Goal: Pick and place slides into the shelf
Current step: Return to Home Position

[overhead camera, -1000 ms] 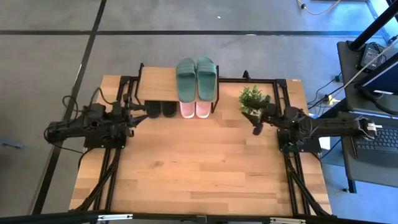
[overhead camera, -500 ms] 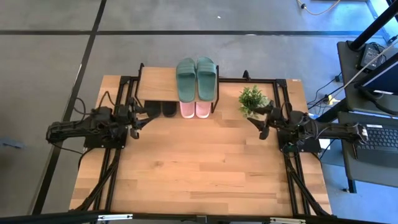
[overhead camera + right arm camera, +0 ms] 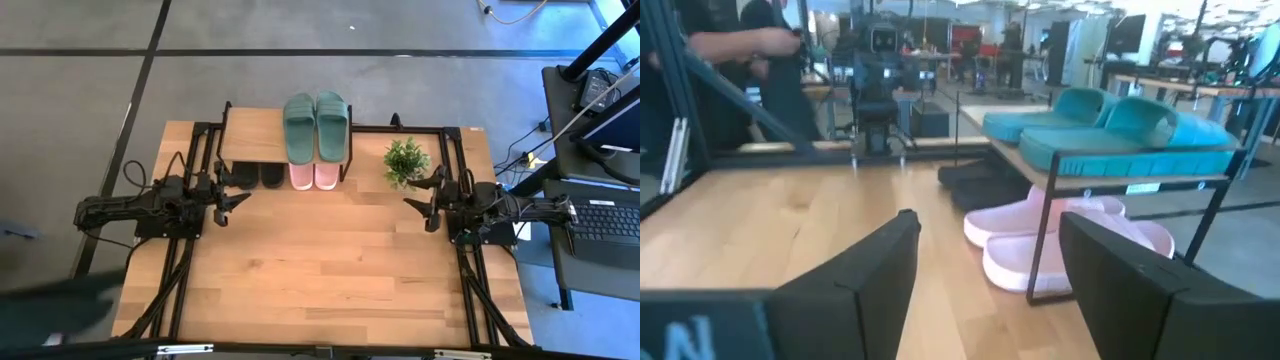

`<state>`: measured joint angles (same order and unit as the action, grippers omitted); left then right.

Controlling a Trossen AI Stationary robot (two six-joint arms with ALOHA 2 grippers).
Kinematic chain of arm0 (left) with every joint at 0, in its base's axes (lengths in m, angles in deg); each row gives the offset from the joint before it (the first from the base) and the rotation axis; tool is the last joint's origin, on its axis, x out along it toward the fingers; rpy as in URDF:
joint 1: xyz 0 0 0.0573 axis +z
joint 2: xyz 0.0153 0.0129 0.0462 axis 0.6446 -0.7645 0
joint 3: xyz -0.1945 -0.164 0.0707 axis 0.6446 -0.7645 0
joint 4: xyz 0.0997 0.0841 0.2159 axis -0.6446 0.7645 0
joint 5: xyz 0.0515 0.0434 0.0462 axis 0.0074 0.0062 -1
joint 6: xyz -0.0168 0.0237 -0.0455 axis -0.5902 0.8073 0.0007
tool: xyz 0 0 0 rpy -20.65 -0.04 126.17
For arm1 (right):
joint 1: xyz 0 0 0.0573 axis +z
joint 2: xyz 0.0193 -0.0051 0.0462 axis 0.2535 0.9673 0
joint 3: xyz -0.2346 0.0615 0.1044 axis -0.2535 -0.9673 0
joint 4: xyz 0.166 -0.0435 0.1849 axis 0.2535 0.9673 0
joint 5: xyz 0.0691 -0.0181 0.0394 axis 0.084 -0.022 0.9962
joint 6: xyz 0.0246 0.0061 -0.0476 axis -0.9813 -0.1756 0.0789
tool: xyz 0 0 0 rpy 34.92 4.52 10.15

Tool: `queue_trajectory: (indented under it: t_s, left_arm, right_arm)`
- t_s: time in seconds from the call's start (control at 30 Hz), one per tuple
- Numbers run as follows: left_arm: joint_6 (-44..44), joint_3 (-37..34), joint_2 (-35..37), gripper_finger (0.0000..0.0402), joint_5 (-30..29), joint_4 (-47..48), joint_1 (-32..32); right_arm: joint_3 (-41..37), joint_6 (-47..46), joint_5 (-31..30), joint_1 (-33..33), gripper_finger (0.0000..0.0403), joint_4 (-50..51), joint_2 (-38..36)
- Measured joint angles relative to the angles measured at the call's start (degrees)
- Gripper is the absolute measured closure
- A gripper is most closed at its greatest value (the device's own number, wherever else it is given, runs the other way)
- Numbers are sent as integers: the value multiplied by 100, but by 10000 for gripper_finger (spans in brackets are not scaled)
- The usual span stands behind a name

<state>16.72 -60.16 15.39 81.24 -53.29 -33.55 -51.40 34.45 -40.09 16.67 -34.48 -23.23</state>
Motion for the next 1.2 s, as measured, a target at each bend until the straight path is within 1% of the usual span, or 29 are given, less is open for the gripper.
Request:
queue_trajectory:
  t_s: [0.17, 0.27, 0.33, 0.47, 0.57, 0.63, 0.7, 0.9, 1.03, 1.1, 1.2]
  left_arm:
    - [4, 0, 0, 219, 0, -4, 0]
    - [-2, 0, 0, 219, 2, 1, -2]
    - [-15, 0, 0, 219, 2, 1, -2]
    - [74, 0, 0, 219, -20, -25, -2]
    - [221, 0, 0, 219, -397, -146, 10]
    - [228, 0, 0, 219, -745, -209, 72]
    - [240, 0, 0, 219, -927, -186, 177]
    - [432, 0, 0, 219, -944, -181, 641]
    - [386, 0, 0, 219, -947, -218, 946]
    - [296, 25, -1, 219, -796, -257, 1062]
    - [243, 198, -3, 219, -391, -268, 1187]
  right_arm:
    - [-14, 68, -1, 17, 161, 72, 2]
    - [-278, 216, -3, 17, 161, -237, 2]
    - [-484, 423, 12, 14, 161, -730, 21]
    - [-484, 771, 9, -8, 161, -809, 0]
    - [-484, 793, -270, -143, 161, -757, 9]
    - [-484, 940, -309, -286, 161, -772, 2]
    - [-484, 1068, -369, -473, 161, -778, 4]
    - [-484, 1222, -373, -1194, 161, -786, 4]
    - [-484, 1129, -362, -1571, 161, -786, 4]
    - [-484, 1063, -362, -1682, 161, -786, 4]
    - [-484, 1039, -351, -1778, 161, -788, 4]
